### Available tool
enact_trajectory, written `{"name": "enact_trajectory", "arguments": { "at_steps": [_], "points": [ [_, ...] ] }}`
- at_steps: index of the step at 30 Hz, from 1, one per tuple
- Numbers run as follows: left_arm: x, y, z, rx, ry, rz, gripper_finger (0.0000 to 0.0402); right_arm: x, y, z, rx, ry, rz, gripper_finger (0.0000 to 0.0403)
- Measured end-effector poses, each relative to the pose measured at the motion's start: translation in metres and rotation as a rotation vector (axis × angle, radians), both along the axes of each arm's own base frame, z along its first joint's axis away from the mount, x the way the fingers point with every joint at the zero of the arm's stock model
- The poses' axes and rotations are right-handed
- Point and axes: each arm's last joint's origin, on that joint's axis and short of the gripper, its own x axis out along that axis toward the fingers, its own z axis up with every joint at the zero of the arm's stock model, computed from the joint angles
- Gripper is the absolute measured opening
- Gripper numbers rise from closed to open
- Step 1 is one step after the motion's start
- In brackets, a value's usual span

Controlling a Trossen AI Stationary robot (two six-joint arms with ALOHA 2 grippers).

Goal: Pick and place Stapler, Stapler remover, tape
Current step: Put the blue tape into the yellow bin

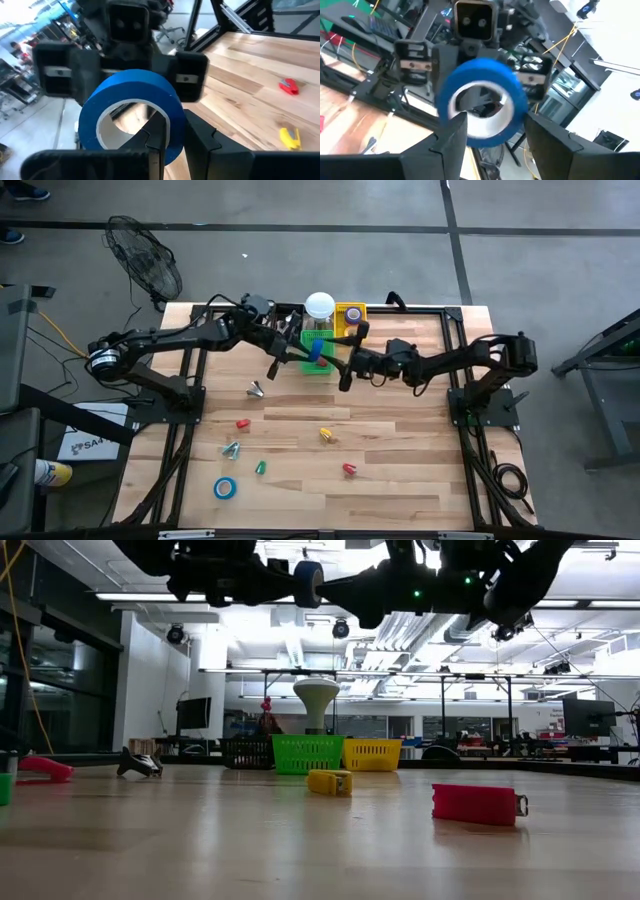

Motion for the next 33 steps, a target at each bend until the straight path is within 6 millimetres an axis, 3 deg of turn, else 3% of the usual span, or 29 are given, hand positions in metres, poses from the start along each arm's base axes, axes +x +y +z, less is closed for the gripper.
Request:
{"name": "enact_trajectory", "arguments": {
  "at_steps": [13, 26, 33],
  "points": [
    [-0.0002, -0.0005, -0.003, -0.011, 0.025, -0.001, 0.004, -0.0005, -0.0011, 0.0012, -0.027, 0.01, -0.044, 0.0186],
    [-0.0002, -0.0004, -0.0031, -0.012, 0.026, 0.0, 0.004, -0.0016, -0.009, 0.0008, -0.006, 0.008, 0.042, 0.0086],
    [0.0013, -0.0006, -0.0043, -0.014, 0.024, -0.012, 0.004, -0.0015, -0.0087, 0.0009, -0.005, 0.006, 0.085, 0.0068]
  ]
}}
